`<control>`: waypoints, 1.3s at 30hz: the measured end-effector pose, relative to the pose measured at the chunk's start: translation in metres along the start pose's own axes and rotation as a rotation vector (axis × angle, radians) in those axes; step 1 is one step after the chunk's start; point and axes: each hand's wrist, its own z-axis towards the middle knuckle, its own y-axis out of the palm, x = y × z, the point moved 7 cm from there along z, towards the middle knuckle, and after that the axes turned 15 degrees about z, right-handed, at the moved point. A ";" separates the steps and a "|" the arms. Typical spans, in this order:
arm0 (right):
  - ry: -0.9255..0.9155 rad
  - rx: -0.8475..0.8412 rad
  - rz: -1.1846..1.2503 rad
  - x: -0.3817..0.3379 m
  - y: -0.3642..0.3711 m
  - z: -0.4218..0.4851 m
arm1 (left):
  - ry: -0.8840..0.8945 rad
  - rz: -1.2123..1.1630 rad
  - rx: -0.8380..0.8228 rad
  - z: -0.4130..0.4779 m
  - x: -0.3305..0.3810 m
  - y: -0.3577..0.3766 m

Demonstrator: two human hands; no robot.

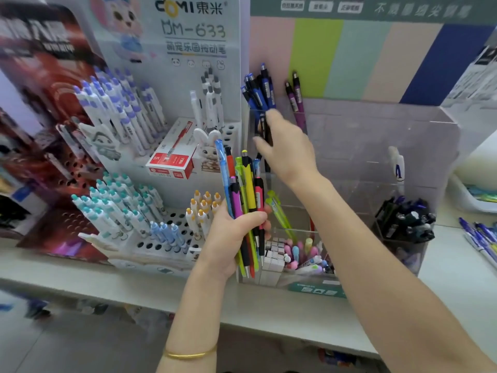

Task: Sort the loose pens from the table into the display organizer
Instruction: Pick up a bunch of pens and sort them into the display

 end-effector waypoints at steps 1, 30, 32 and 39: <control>0.019 -0.036 0.028 0.004 0.005 -0.003 | 0.002 -0.010 -0.006 0.000 0.000 0.001; 0.248 -0.273 0.501 -0.002 -0.021 -0.051 | 0.077 0.016 -0.023 0.004 0.007 0.024; 0.252 -0.260 0.552 -0.001 -0.022 -0.049 | 0.061 0.005 -0.020 0.004 0.007 0.025; 0.321 -0.287 0.807 0.005 -0.020 -0.052 | 0.014 -0.023 0.016 0.003 0.008 0.024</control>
